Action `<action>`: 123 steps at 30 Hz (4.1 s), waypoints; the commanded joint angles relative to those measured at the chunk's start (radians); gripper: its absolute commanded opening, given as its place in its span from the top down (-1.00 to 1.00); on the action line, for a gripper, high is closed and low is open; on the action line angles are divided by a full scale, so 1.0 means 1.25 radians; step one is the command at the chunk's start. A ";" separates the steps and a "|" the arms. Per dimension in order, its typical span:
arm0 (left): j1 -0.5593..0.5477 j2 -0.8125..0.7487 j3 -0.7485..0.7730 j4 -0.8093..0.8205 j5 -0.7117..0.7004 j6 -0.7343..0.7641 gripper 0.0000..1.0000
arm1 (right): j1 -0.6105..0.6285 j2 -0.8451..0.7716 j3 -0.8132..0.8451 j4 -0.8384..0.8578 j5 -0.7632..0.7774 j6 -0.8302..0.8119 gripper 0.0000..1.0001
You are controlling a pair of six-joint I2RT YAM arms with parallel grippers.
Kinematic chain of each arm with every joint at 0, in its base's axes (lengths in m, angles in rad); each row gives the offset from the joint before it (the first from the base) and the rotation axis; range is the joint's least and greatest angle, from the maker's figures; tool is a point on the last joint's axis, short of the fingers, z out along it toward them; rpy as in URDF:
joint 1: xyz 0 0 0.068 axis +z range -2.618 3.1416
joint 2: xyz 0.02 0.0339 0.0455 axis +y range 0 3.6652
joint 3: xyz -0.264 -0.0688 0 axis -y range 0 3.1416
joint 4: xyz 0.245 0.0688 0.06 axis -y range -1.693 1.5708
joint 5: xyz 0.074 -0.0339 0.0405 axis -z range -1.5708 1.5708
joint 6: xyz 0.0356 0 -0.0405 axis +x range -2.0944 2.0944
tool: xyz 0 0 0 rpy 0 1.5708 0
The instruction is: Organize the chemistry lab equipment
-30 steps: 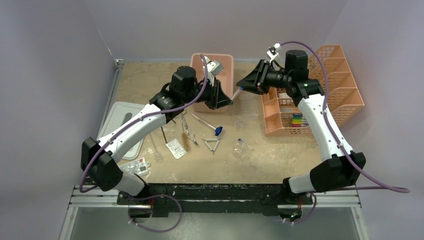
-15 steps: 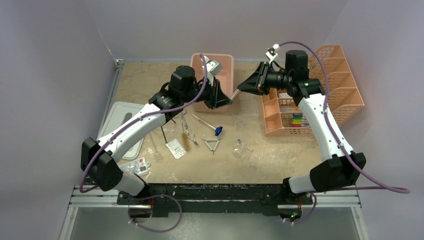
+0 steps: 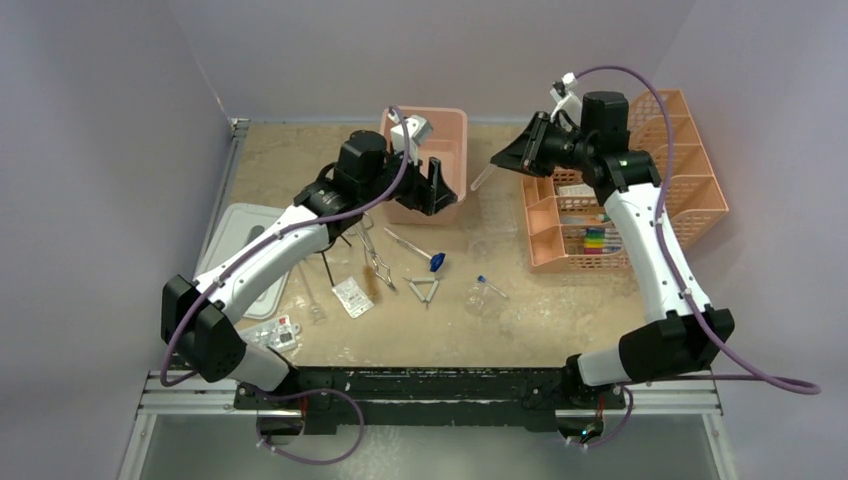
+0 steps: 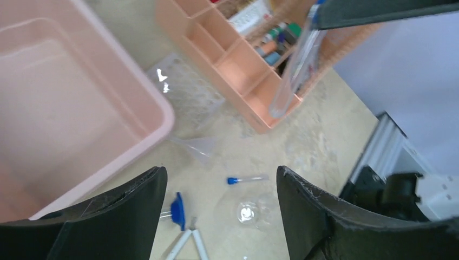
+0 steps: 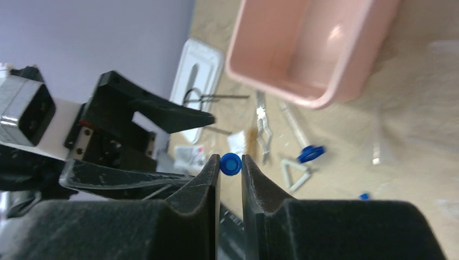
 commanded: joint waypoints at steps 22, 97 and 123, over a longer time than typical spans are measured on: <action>0.301 -0.061 0.057 -0.170 -0.412 -0.225 -0.50 | 0.101 0.139 -0.237 0.481 0.568 -0.432 0.70; 0.496 -0.080 -0.061 -0.141 -0.355 -0.329 -0.42 | 0.124 0.318 -0.337 0.742 0.577 -0.500 0.76; 0.500 -0.074 -0.078 -0.118 -0.341 -0.326 -0.42 | 0.126 0.369 -0.391 0.871 0.670 -0.497 0.72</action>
